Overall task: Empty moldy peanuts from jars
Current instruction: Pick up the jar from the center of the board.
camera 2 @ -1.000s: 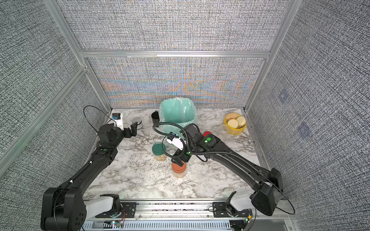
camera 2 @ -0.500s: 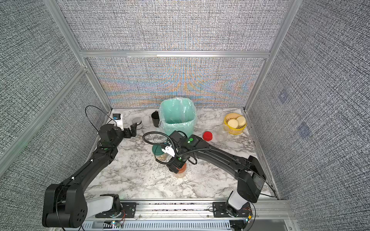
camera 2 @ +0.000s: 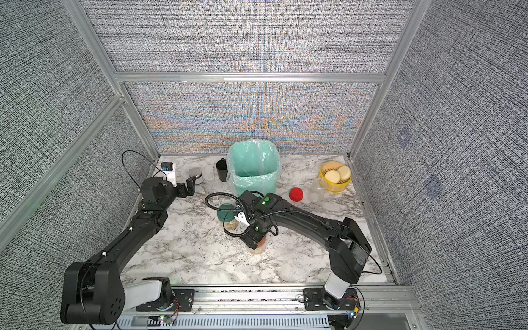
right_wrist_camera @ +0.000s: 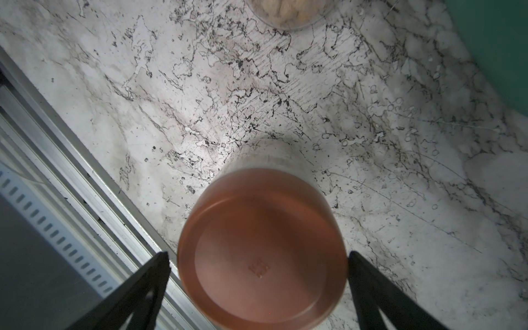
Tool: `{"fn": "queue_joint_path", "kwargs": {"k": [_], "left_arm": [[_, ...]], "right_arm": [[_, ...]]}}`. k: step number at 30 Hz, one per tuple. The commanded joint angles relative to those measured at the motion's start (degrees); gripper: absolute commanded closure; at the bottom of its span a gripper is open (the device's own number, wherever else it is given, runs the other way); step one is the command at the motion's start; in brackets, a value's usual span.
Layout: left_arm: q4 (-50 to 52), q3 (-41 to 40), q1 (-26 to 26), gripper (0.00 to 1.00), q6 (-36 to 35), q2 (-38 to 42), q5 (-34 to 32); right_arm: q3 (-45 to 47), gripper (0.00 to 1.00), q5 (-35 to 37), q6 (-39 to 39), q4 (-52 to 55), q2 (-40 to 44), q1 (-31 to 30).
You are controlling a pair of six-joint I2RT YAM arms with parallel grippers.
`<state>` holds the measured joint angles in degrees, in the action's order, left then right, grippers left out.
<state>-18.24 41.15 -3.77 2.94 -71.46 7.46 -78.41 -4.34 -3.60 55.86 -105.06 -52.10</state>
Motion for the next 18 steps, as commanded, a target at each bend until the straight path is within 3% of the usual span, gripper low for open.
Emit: {"fn": "queue_joint_path", "kwargs": {"k": [1, 9, 18], "left_arm": [[0.1, 0.5, 0.2, 0.0, -0.8, 0.3, 0.4], [0.4, 0.6, 0.3, 0.0, -1.0, 0.4, 1.1], [0.4, 0.7, 0.3, 0.0, -1.7, 0.3, 2.2]], "right_arm": [[-0.4, 0.02, 0.7, 0.3, 0.0, -0.5, 0.0], [-0.8, 0.04, 0.7, -0.1, -0.6, -1.6, 0.1], [-1.1, 0.22, -0.7, -0.6, -0.2, -2.7, 0.1]]}}
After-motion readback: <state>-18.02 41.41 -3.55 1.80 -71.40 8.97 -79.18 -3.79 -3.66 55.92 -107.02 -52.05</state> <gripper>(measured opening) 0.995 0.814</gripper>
